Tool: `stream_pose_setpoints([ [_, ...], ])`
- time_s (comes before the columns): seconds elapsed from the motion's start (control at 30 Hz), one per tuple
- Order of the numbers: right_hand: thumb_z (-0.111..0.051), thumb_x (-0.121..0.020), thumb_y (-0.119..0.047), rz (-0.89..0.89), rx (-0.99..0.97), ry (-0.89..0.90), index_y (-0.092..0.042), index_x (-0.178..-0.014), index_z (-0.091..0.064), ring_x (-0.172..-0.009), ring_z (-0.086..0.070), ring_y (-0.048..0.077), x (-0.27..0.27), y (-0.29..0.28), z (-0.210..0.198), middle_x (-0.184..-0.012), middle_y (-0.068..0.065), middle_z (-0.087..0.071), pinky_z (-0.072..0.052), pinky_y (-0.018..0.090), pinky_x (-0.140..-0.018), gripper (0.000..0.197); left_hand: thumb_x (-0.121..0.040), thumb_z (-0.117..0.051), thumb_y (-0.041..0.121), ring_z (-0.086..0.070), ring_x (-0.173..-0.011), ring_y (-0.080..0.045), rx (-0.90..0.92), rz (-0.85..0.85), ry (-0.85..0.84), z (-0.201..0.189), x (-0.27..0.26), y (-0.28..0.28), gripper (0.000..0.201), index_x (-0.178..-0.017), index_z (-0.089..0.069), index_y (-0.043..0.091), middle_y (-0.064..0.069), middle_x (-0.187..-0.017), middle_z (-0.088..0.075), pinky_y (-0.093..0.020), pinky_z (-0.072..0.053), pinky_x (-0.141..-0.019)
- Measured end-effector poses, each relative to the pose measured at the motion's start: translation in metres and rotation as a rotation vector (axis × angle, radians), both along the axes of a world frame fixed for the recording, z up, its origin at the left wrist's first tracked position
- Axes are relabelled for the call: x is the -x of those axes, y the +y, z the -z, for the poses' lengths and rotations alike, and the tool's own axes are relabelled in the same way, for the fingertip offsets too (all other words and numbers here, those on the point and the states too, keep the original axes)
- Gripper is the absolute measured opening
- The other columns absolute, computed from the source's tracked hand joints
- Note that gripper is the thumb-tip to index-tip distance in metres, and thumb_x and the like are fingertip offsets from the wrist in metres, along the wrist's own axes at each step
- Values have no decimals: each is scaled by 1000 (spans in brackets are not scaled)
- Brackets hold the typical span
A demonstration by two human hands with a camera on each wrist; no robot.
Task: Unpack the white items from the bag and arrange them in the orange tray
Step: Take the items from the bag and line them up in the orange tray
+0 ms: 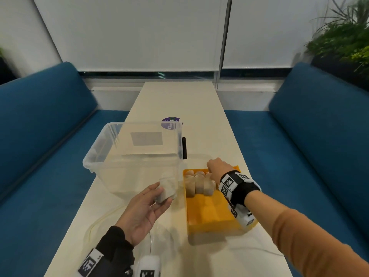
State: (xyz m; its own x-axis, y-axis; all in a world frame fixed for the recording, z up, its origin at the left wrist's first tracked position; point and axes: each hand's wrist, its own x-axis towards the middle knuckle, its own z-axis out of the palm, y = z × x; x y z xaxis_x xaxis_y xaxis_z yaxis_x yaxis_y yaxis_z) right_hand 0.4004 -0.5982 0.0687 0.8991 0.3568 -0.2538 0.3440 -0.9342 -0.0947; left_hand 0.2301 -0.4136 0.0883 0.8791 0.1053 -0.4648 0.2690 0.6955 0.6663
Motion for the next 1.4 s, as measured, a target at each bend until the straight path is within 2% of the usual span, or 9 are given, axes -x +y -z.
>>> stream_pose_setpoints([
  [0.13, -55, -92, -23, 4, -356, -49, -12, -101, -65, -90, -62, 23, 16, 1, -33, -105, 8, -65, -52, 31, -78, 17, -95, -55, 5, -70, -98, -29, -15, 29, -26, -7, -9, -7, 26, -120, -60, 2, -21, -119, -65, -29, -61, -69],
  [0.3, -57, -91, -40, -78, -753, 182, -15, -96, -68, -66, -68, 12, 53, -4, -80, -83, 3, -73, -50, 18, -62, 27, -93, -56, 6, -70, -100, -26, -65, 109, -74, -16, -22, -27, 32, -124, -58, 5, -17, -120, -66, -28, -60, -74],
  [0.43, -68, -85, -16, -70, -797, 185, -11, -109, -65, -69, -67, 14, 61, -21, -85, -83, 12, -74, -54, 23, -64, 25, -76, -68, 3, -70, -100, -26, -103, 189, -111, -22, -27, -47, 59, -132, -51, 6, -18, -116, -69, -27, -60, -73],
  [0.53, -65, -86, -8, -35, -829, 184, -9, -110, -64, -69, -67, 14, 64, -38, -88, -83, 12, -73, -53, 19, -61, 24, -81, -65, 3, -71, -96, -27, -70, 219, -136, -27, -28, -61, 50, -129, -53, 6, -18, -111, -71, -28, -60, -71],
  [0.63, -62, -87, -7, -37, -835, 179, -9, -110, -64, -68, -65, 12, 67, -56, -92, -82, 7, -71, -51, 15, -61, 23, -94, -57, 27, -71, -98, -29, -21, 243, -107, -31, -26, -74, 33, -121, -57, 9, -20, -114, -69, -32, -61, -76],
  [0.83, -61, -88, -6, -77, -839, 193, -9, -111, -63, -63, -60, 7, 80, -82, -99, -78, -4, -65, -51, 14, -60, 23, -95, -49, 44, -63, -112, -38, 183, 282, -47, -28, -21, -95, 42, -118, -53, 10, -28, -120, -63, -37, -60, -78],
  [1.1, -60, -88, -6, -86, -791, 132, -8, -105, -67, -60, -54, 8, 93, -110, -102, -76, -4, -62, -47, 14, -58, 19, -87, -60, 29, -67, -103, -35, 132, 374, -113, -28, -2, -130, 48, -129, -50, 9, -25, -119, -65, -31, -59, -73],
  [1.27, -65, -87, -17, -21, -834, 91, -17, -105, -64, -63, -62, 9, 97, -122, -94, -80, -6, -66, -47, 14, -56, 18, -95, -55, 8, -70, -98, -30, 30, 288, -165, -25, 2, -149, 35, -129, -51, 5, -22, -113, -69, -28, -61, -72],
  [1.4, -70, -84, -27, 25, -887, 99, -17, -98, -62, -64, -64, 8, 103, -126, -86, -85, 1, -69, -48, 14, -55, 18, -95, -54, 6, -70, -101, -28, -9, 237, -192, -27, 3, -155, 34, -129, -53, 6, -18, -113, -70, -28, -60, -75],
])
